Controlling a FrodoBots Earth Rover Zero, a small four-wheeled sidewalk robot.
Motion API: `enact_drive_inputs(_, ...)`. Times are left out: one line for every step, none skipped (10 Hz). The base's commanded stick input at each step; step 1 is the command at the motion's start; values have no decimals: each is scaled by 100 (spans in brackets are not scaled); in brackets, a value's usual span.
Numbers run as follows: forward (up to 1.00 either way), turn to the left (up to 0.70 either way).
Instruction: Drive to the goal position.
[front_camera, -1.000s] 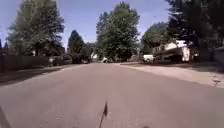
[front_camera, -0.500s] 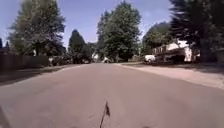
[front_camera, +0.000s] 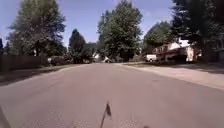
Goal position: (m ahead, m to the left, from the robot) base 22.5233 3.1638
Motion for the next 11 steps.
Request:
enact_drive_inputs(69, 3)
enact_drive_inputs(69, 3)
enact_drive_inputs(69, 3)
enact_drive_inputs(69, 3)
enact_drive_inputs(69, 3)
enact_drive_inputs(69, 3)
enact_drive_inputs(69, 3)
enact_drive_inputs(69, 3)
enact_drive_inputs(69, 3)
enact_drive_inputs(69, 3)
enact_drive_inputs(69, 3)
